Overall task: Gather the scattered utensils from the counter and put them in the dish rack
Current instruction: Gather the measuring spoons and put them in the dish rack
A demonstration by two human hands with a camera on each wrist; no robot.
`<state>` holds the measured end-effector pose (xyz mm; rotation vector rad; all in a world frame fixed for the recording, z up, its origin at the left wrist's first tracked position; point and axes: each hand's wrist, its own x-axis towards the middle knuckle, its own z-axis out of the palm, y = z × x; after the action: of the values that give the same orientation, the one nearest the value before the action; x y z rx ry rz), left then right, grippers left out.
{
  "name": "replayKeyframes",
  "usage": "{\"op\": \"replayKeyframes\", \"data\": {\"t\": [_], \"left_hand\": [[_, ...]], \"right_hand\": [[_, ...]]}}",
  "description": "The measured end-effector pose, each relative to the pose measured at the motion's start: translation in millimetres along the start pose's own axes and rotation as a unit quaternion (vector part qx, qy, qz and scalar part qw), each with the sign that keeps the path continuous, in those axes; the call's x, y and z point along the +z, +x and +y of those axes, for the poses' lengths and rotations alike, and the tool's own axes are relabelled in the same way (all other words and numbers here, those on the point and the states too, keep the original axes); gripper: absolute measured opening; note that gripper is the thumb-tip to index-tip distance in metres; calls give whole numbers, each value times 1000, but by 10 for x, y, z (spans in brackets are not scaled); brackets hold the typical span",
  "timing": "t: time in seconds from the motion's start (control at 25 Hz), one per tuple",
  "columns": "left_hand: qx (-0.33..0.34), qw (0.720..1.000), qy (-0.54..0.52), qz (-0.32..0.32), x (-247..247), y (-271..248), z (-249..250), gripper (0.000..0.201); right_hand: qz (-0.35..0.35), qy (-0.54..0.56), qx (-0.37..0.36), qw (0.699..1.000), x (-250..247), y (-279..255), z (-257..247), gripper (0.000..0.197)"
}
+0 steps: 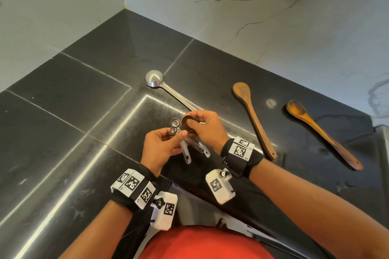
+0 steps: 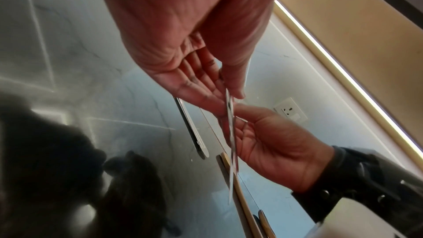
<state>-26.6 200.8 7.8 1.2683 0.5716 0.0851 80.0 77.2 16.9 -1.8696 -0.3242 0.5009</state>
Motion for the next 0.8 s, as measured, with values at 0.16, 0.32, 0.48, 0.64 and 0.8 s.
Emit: {"op": "replayKeyframes", "data": {"t": [0.16, 0.32, 0.48, 0.64, 0.8], "left_hand": [[19, 1000, 16, -9, 34, 24, -18, 14], [21, 1000, 19, -11, 68, 33, -53, 12], [29, 1000, 11, -1, 100, 13, -158, 12], [35, 999, -13, 13, 142, -17, -236, 13], [21, 999, -44, 4, 217, -21, -296, 16]], "right_hand": [[40, -12, 0, 999, 5, -105, 85, 17], [-27, 59, 50, 997, -17, -198, 69, 23], [-93, 64, 45, 993, -47, -275, 95, 32], [-144, 119, 95, 978, -81, -311, 143, 45], [-173, 43, 79, 981, -191, -387, 277, 78]]}}
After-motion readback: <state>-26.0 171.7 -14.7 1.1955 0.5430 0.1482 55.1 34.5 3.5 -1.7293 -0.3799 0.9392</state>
